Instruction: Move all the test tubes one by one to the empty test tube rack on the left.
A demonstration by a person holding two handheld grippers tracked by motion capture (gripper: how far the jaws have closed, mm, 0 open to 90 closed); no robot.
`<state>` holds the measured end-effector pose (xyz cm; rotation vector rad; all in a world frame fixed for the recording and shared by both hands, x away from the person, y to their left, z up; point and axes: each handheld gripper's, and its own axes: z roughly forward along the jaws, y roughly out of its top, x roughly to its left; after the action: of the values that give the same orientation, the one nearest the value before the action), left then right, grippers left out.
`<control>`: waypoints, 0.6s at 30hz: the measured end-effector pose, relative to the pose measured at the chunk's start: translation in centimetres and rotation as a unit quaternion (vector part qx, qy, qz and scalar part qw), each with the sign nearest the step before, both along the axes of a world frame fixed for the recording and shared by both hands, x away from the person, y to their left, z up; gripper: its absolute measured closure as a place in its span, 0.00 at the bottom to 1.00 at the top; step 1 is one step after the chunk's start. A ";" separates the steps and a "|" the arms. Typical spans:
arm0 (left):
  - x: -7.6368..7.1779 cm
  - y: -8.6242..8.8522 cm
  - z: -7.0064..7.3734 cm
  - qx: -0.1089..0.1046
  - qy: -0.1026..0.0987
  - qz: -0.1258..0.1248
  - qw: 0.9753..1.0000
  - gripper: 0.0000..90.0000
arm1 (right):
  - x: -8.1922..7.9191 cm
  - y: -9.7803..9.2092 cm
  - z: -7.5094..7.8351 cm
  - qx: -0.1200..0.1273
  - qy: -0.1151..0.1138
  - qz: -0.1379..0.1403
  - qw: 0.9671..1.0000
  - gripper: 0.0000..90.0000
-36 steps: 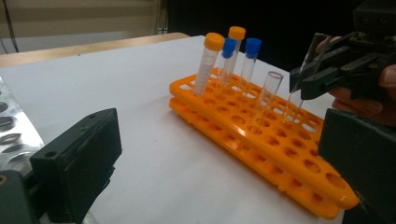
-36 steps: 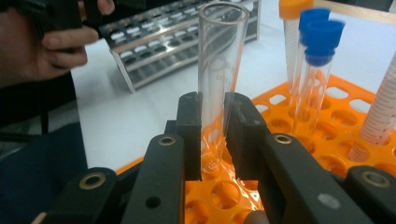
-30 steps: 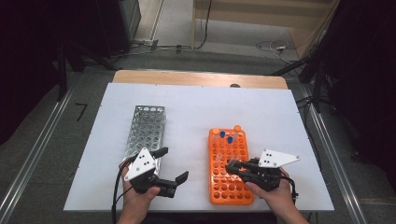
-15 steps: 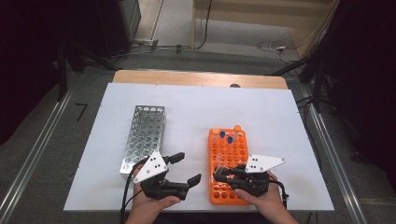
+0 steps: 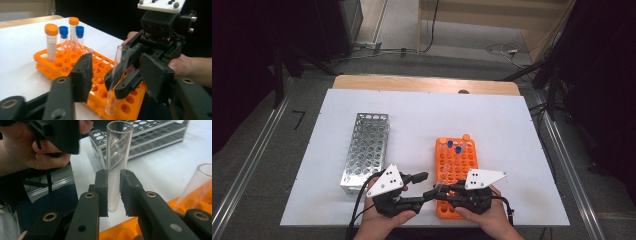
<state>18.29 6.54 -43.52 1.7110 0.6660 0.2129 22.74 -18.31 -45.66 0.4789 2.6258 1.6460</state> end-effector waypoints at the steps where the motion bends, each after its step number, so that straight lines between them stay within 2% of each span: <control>1: 0.0 -0.2 0.0 0.004 -0.002 -0.003 1.000 0.54 | -0.1 0.1 0.0 -0.001 0.001 0.000 1.000 0.82; 4: 0.0 -0.6 -0.1 0.016 -0.006 -0.003 1.000 0.61 | -0.2 0.3 0.0 -0.003 0.001 0.006 1.000 0.82; 14: 0.1 -1.3 -0.3 0.030 -0.003 -0.014 0.999 0.73 | -0.4 0.6 0.1 -0.005 0.002 0.019 1.000 0.82; 18: 0.2 -1.3 -0.3 0.028 -0.001 -0.019 0.999 0.78 | -0.4 0.7 0.1 -0.005 0.003 0.023 1.000 0.82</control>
<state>18.45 5.21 -43.80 1.7751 0.6310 0.2074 22.31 -17.63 -45.60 0.4261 2.6683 1.6450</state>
